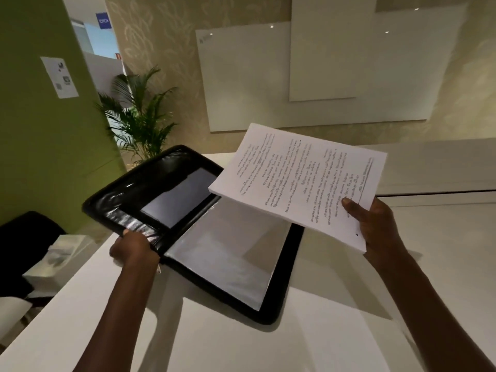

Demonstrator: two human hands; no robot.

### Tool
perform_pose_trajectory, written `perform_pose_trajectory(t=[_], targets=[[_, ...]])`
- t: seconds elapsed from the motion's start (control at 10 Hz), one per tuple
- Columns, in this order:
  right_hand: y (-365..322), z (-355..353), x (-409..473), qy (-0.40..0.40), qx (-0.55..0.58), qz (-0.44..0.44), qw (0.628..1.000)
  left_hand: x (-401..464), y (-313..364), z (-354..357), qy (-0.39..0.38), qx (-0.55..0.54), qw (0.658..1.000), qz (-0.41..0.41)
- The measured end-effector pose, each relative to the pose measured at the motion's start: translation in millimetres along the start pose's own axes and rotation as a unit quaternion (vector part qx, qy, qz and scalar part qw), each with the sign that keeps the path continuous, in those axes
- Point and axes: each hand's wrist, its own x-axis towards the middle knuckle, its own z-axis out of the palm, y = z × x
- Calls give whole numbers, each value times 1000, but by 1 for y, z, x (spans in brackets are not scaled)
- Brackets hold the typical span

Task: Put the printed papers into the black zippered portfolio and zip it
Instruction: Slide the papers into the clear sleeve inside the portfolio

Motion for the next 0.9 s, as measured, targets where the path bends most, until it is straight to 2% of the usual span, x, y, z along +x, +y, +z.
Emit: perform_pose_trajectory(t=[0.1, 0.2, 0.4, 0.7, 0.9], targets=[[-12, -21, 4, 25, -5, -20, 999, 9, -7, 42, -29, 21, 999, -1], [-18, -41, 10, 50, -20, -36, 998, -4, -5, 81, -21, -5, 1000, 19], [-26, -63, 12, 62, -8, -53, 997, 5, -18, 139, -105, 71, 992, 26], [-24, -66, 19, 88, -52, -53, 993, 31, -41, 189, -198, 146, 965, 87], [-17, -62, 16, 83, -95, -39, 991, 49, -54, 210, -233, 196, 945, 118]])
